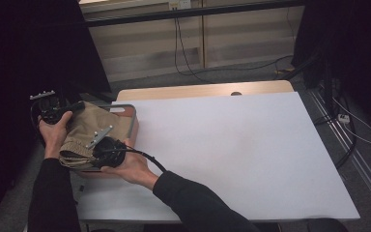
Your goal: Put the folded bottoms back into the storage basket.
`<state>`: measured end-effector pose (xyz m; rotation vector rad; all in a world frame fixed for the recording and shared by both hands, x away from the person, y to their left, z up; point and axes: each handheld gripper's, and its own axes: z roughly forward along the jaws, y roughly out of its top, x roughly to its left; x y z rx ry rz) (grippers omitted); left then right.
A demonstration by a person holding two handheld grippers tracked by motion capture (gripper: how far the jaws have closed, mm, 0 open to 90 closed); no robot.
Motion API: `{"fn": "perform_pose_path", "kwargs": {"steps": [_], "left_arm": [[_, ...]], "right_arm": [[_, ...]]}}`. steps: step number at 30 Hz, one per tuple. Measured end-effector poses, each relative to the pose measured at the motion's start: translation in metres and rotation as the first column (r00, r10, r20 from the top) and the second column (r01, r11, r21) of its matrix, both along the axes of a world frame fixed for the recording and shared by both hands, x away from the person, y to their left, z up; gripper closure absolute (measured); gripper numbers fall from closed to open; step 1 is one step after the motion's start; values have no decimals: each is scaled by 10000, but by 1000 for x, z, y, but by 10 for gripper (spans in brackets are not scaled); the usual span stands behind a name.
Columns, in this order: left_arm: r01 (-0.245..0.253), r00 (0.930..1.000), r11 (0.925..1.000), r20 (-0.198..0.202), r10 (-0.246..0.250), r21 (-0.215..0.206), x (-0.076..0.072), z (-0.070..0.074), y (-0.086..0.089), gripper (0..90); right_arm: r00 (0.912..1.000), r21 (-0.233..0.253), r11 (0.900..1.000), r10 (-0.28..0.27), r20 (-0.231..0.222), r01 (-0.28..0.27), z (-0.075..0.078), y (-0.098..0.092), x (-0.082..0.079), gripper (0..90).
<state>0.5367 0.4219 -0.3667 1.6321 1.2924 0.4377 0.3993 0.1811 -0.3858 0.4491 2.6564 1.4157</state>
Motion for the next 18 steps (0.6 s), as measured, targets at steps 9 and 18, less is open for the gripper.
{"fn": "perform_pose_path", "kwargs": {"steps": [9,18], "left_arm": [[-163,9999,9996,-29,163,211,-4,-3,-1,782],[-1064,9943,9941,-93,1066,226,-25,-3,21,583]], "right_arm": [[9999,174,9998,-44,-148,46,-2,-7,1,680],[9992,354,9986,-382,-129,386,-5,-27,4,526]]}}
